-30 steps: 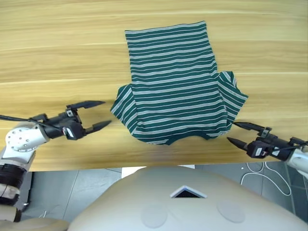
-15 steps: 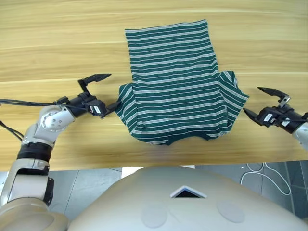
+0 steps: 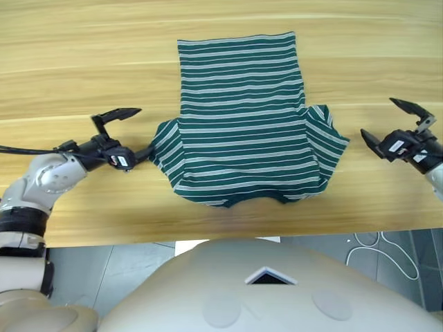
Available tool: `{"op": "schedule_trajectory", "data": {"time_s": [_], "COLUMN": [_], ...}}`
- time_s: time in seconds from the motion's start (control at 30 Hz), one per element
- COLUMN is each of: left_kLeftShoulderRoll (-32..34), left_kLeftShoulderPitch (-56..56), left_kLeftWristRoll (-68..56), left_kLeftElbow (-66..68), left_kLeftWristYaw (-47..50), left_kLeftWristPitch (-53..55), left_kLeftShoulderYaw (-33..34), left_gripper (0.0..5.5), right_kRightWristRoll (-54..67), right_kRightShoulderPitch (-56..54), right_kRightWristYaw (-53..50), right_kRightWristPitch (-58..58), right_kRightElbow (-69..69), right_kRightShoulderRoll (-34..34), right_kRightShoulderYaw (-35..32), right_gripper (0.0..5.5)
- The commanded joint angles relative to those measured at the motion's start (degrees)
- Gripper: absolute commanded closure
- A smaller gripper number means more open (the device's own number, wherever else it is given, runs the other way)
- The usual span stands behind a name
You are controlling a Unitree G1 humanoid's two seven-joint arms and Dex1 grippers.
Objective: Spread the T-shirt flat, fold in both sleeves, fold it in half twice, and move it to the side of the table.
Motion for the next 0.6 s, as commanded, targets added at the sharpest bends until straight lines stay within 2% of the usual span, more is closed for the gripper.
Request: {"op": "schedule_trajectory", "data": {"time_s": [0.03, 0.3, 0.6], "left_kLeftShoulderRoll": [1.1, -1.3, 0.9], "left_kLeftShoulderPitch": [0.2, -4.1, -1.0], "left_kLeftWristRoll": [1.2, -0.8, -7.0], "left_kLeftElbow": [0.9, 1.3, -1.0], "left_kLeftWristYaw": [0.0, 4.2, -0.4], "left_kLeftWristPitch": [1.5, 1.5, 0.2], "left_kLeftShoulderYaw": [0.5, 3.3, 3.7], "left_gripper": [0.12, 0.12, 0.12], "right_kRightWristRoll": [-0.3, 0.0, 0.3], "right_kRightShoulderPitch": [-1.1, -1.4, -1.6], "right_kRightWristYaw": [0.2, 0.6, 0.6], "right_kRightWristPitch": [0.5, 0.4, 0.1], "right_kRightElbow": [0.0, -0.4, 0.3], "right_kRightShoulderRoll": [0.6, 1.2, 1.9], "right_kRightShoulderYaw": [0.8, 2.2, 3.3], "right_gripper": [1.23, 1.23, 1.23]}}
